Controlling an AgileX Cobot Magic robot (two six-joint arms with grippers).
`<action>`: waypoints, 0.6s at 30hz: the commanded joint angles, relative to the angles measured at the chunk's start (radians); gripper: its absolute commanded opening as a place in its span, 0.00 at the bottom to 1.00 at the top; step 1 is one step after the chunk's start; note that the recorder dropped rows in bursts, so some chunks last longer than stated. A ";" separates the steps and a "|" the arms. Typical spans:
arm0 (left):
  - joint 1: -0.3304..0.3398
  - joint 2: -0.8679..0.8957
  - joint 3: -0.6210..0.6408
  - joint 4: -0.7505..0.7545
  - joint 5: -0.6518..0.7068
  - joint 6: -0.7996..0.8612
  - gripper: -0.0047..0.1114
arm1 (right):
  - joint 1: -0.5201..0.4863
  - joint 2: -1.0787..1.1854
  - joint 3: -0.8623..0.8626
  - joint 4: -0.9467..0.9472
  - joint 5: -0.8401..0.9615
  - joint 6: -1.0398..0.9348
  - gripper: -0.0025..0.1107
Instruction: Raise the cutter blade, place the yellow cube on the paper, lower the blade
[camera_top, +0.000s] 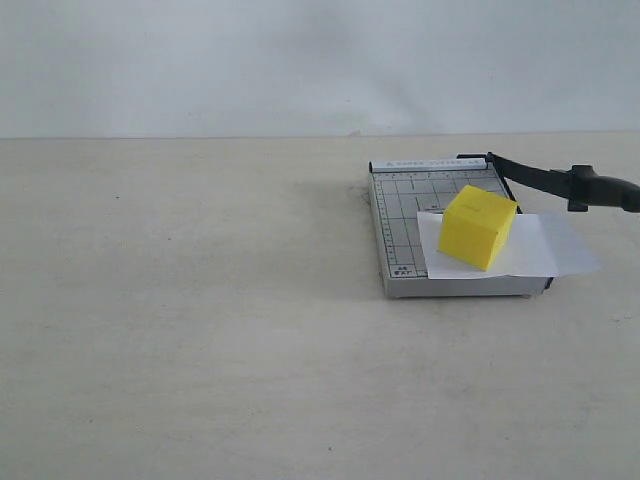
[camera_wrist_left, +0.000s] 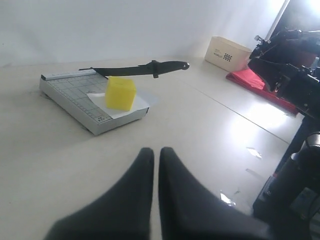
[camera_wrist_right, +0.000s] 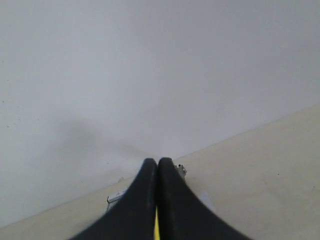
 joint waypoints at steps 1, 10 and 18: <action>-0.003 0.002 0.062 -0.006 -0.118 -0.008 0.08 | 0.000 -0.004 -0.001 -0.005 -0.022 0.001 0.02; -0.003 0.002 0.178 0.010 -0.394 0.000 0.08 | 0.000 -0.004 -0.001 -0.005 -0.053 0.001 0.02; -0.003 0.002 0.266 0.033 -0.423 0.010 0.08 | 0.000 -0.004 -0.001 -0.005 -0.072 0.001 0.02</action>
